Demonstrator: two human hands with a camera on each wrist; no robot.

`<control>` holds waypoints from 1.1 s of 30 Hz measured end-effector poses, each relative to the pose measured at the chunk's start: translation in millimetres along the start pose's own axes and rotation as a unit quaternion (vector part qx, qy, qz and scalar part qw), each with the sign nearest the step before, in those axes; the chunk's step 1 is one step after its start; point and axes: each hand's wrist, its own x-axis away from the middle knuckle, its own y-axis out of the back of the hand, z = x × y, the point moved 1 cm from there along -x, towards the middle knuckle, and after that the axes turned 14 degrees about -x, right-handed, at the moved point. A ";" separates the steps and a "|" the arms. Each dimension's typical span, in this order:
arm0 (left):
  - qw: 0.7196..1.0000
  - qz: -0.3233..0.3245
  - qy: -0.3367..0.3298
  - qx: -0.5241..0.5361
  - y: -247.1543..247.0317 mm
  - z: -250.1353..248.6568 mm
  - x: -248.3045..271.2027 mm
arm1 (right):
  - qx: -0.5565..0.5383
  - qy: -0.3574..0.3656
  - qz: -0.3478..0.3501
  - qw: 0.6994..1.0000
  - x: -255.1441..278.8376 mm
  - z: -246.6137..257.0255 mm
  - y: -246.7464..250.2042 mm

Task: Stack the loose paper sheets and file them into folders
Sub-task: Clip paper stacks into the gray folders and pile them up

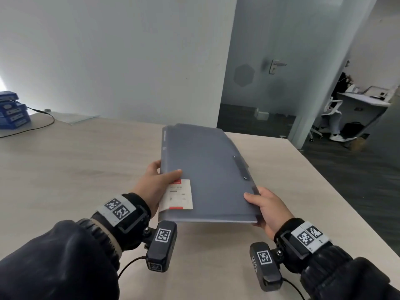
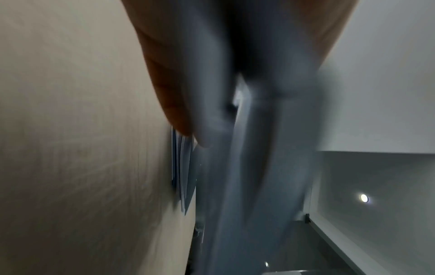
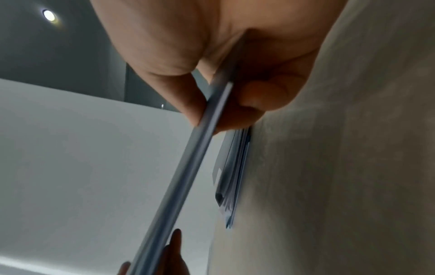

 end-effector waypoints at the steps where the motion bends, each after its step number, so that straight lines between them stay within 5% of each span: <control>1: 1.000 0.030 -0.001 -0.008 -3.1 -1.3 -6.4 | -0.002 -0.002 -0.011 1.000 -8.0 3.2 0.8; 6: 0.985 0.143 -0.012 -0.094 -6.1 -1.1 -46.1 | 0.040 0.011 -0.039 0.998 -53.9 17.0 10.2; 13: 0.976 0.049 -0.083 -0.195 -24.5 -1.2 -113.8 | 0.159 0.080 -0.091 0.980 -134.1 31.8 9.1; 19: 0.947 -0.017 -0.057 -0.316 -19.3 16.0 -155.1 | 0.239 0.057 -0.065 0.967 -179.8 32.0 -6.8; 23: 0.915 -0.071 0.018 -0.396 -6.2 36.6 -193.4 | 0.264 0.041 -0.039 0.963 -201.9 27.9 -11.4; 28: 0.951 -0.064 0.069 -0.294 -9.5 14.1 -196.0 | 0.277 0.028 -0.040 0.960 -216.3 30.8 -12.8; 33: 0.959 -0.069 0.125 -0.246 -5.2 4.1 -205.0 | 0.249 0.063 0.005 0.966 -215.8 21.9 -11.3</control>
